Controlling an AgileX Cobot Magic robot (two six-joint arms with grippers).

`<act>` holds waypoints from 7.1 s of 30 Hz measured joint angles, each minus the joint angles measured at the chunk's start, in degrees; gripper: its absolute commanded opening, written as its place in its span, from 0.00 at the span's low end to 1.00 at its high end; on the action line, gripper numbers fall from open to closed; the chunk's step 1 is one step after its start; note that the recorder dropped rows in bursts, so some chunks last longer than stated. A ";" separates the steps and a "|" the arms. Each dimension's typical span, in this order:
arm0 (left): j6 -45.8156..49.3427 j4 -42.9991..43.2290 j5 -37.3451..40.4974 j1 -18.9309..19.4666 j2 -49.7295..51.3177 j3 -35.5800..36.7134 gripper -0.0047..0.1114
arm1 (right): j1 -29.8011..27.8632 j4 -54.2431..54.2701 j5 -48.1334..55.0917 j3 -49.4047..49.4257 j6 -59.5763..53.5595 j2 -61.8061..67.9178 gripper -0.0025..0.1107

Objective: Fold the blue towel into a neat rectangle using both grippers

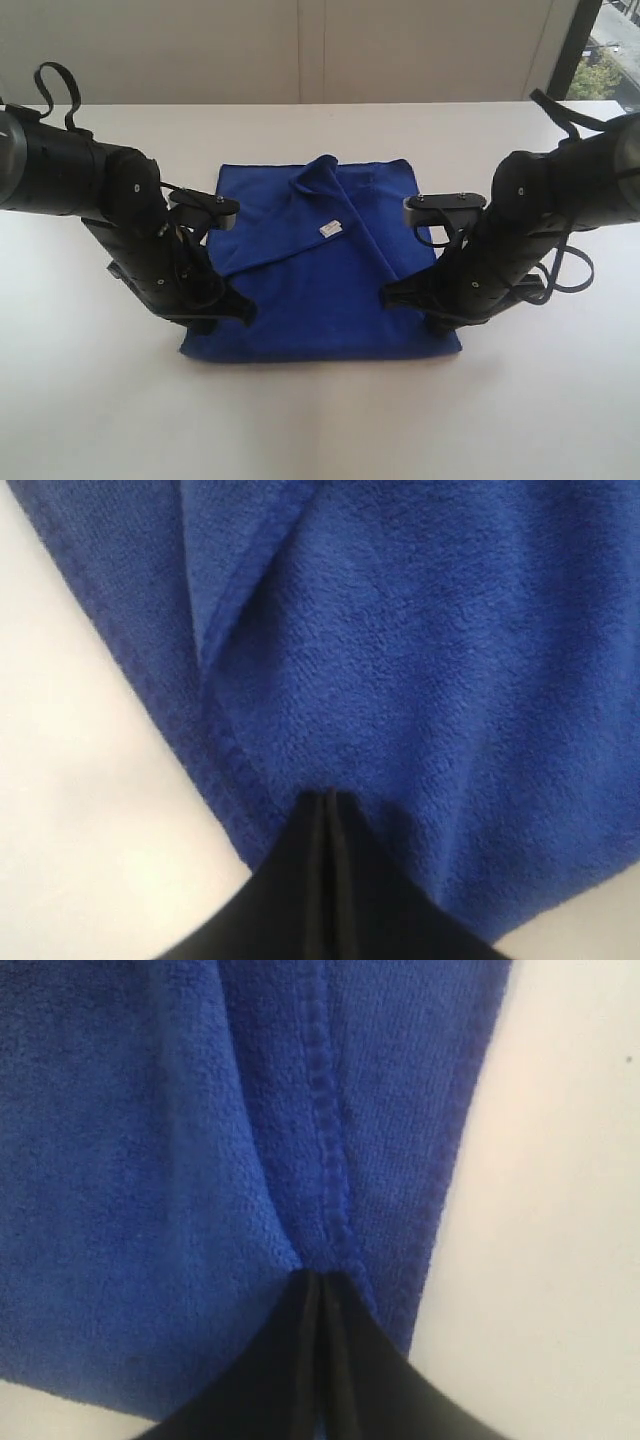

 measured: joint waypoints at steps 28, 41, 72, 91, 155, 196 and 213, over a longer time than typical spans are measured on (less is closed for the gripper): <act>-3.90 3.78 -0.11 -0.33 -5.16 0.21 0.04 | 0.00 0.12 -1.65 0.40 3.19 -9.08 0.02; -4.58 -0.18 9.75 4.23 -23.30 0.21 0.04 | -0.43 0.12 2.50 0.40 2.52 -25.85 0.02; 5.20 -10.93 10.91 17.85 -18.82 0.21 0.04 | -14.02 29.99 8.89 -41.12 -21.70 20.01 0.02; 5.29 -11.20 7.14 17.85 -14.21 0.34 0.04 | -12.85 35.41 7.72 -51.96 -22.26 32.75 0.25; 93.66 -55.42 -22.79 -4.85 16.00 -23.78 0.14 | -11.83 33.85 6.68 -51.96 -25.70 30.94 0.02; 94.58 -52.75 -33.35 -6.83 21.77 -27.22 0.04 | -11.83 32.64 8.54 -51.96 -25.70 33.30 0.02; 116.22 -91.29 -51.57 -6.02 -1.28 -23.42 0.04 | -12.50 18.66 16.49 -50.84 -22.94 17.32 0.02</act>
